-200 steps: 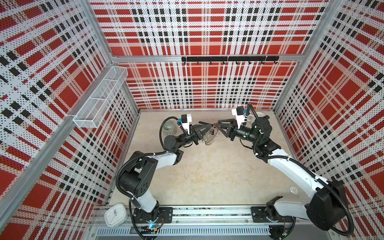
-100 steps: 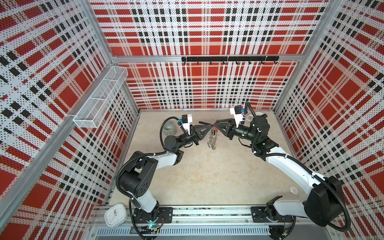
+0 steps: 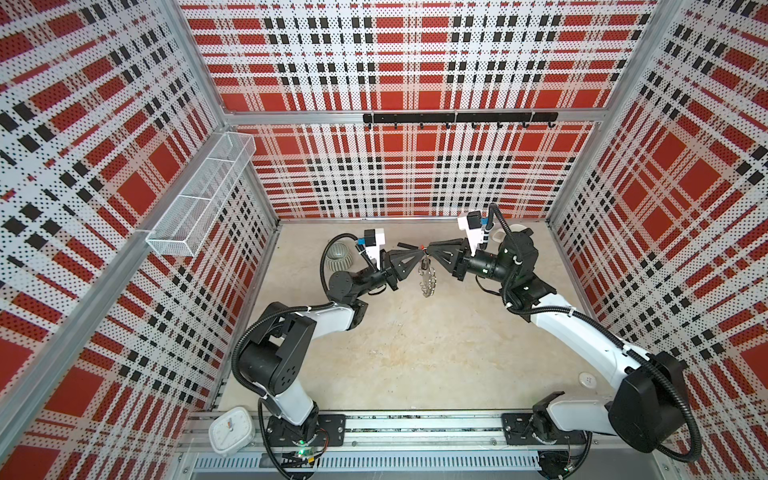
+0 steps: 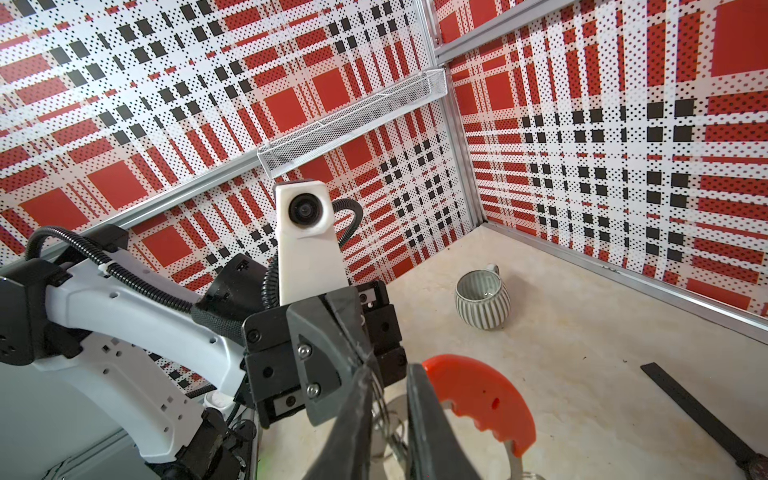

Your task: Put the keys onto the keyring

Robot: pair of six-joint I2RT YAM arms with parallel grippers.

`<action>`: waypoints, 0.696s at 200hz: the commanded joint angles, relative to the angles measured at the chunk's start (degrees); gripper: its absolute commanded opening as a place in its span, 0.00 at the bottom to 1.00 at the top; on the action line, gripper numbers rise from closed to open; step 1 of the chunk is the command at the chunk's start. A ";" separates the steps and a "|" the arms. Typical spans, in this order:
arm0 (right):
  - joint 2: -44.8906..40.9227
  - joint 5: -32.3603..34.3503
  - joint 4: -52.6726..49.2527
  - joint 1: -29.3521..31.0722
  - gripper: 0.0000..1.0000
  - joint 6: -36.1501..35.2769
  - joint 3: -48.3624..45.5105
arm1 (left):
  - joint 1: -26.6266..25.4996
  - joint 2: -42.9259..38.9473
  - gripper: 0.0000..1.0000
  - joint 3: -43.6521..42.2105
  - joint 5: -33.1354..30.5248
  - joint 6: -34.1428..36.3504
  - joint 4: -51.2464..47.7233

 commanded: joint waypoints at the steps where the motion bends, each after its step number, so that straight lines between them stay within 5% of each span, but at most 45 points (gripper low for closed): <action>1: 0.39 -0.49 1.22 0.45 0.18 -0.28 0.07 | -0.46 -0.95 0.00 1.54 0.57 -0.29 11.31; 59: -0.09 -0.48 0.87 0.42 0.09 -0.43 -0.33 | -0.62 -1.11 0.00 1.37 0.52 -0.12 11.05; 90: -0.52 -0.11 0.78 0.43 0.27 -0.78 -1.08 | -0.60 -1.08 0.00 1.35 0.53 -0.22 11.06; 139: -0.93 0.07 0.69 0.47 0.23 -0.97 -2.38 | -0.63 -0.93 0.00 1.40 0.60 -0.12 10.98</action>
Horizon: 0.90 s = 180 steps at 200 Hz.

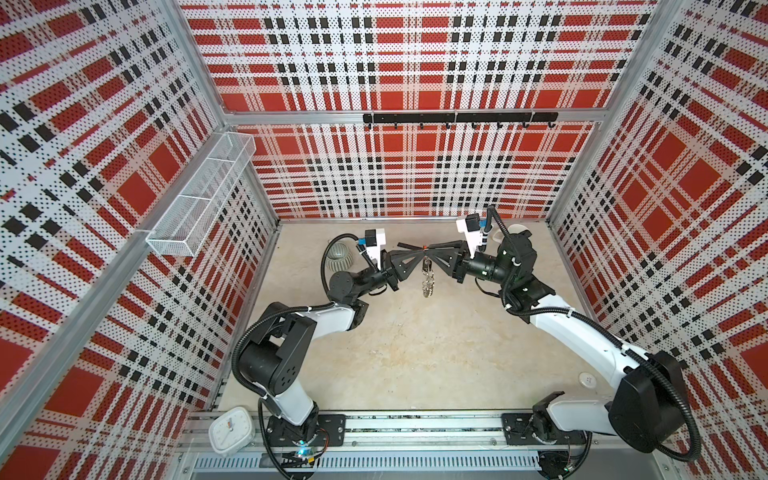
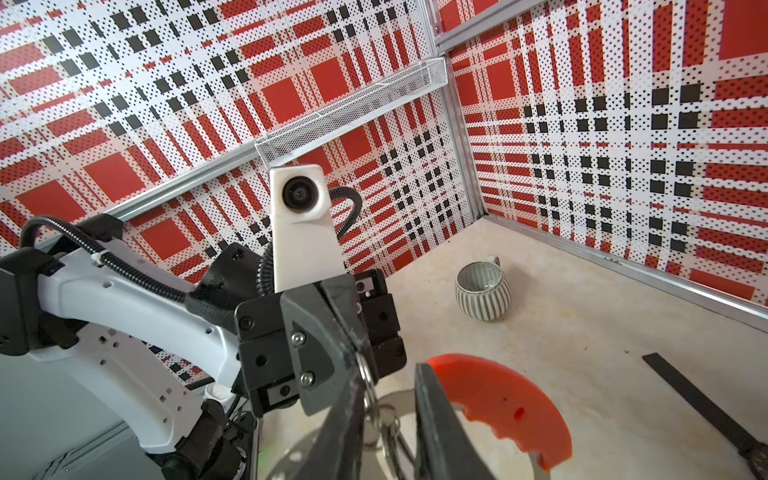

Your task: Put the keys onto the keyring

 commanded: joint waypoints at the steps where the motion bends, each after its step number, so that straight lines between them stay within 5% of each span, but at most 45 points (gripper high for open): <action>1: -0.95 0.16 0.60 0.47 0.23 -0.55 -0.88 | -0.41 -0.90 0.00 1.41 0.62 0.30 10.95; 81: -1.12 0.36 0.05 0.44 0.00 -1.39 -0.19 | -0.42 -0.78 0.00 1.19 0.85 0.47 10.86; 118: -1.67 3.24 -7.45 0.42 0.00 -7.61 1.95 | 0.27 -1.44 0.00 -0.40 1.83 3.62 10.13; 142: -1.44 8.34 -16.68 0.40 0.00 -15.68 5.22 | 1.53 -3.38 0.14 -2.68 2.64 8.82 6.76; 180: -0.17 19.23 -31.12 0.49 0.00 -29.95 11.15 | 1.95 -8.03 0.18 -3.13 4.28 25.79 -14.47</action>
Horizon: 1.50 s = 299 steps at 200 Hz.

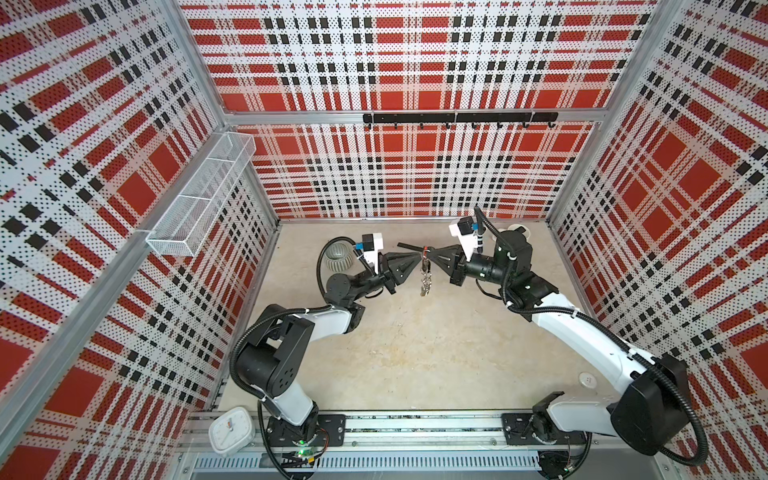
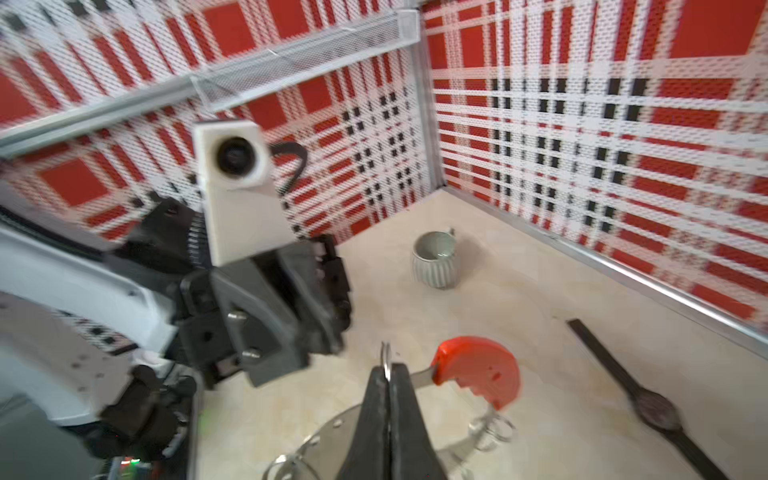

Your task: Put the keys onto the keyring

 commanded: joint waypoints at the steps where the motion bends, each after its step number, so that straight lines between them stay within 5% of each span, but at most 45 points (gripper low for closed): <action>1: 0.46 9.63 -11.10 -0.08 0.00 -12.95 4.29 | -0.10 -4.22 0.18 0.67 2.49 14.62 -11.65; 60: 0.98 10.75 -19.40 -0.02 0.00 -25.86 8.34 | -2.79 -6.71 0.25 7.91 -0.05 35.78 -42.77; 166: -0.72 1.69 -17.35 1.10 0.00 -23.37 5.47 | -2.71 -3.60 0.27 15.17 6.22 36.83 -49.30; 299: -1.24 0.59 -16.33 1.19 0.00 -23.09 5.45 | -0.29 -2.18 0.22 17.24 10.19 36.08 -52.89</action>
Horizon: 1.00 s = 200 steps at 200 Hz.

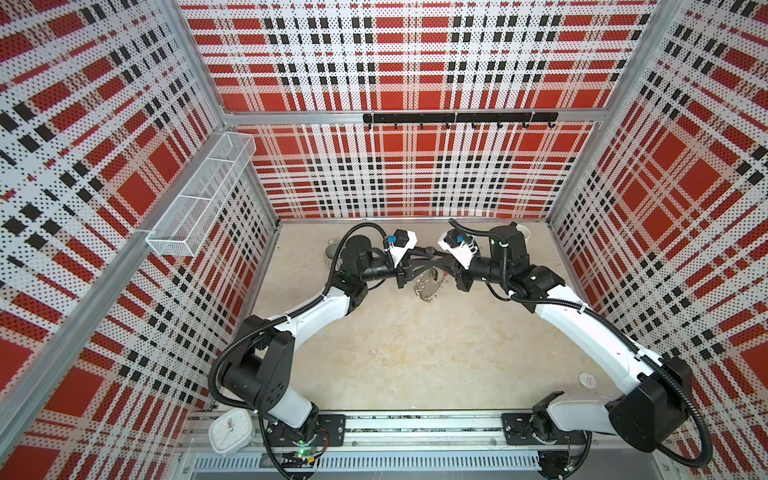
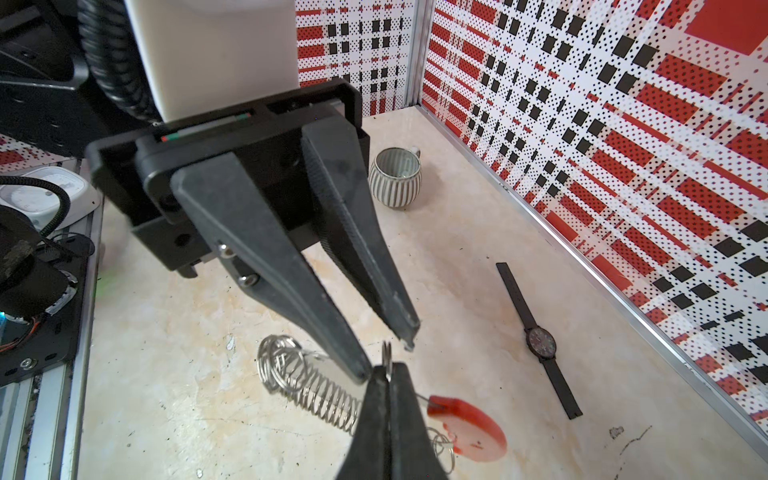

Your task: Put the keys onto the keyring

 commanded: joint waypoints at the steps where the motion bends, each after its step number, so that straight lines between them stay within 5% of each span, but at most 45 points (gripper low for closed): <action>1: -1.95 -2.04 2.40 0.41 0.00 -0.30 0.32 | 1.10 0.36 0.22 0.84 1.64 0.14 -1.17; 200: -1.43 -2.00 3.28 1.12 0.00 0.52 0.34 | 2.06 -0.67 0.27 0.65 1.19 -1.33 -1.22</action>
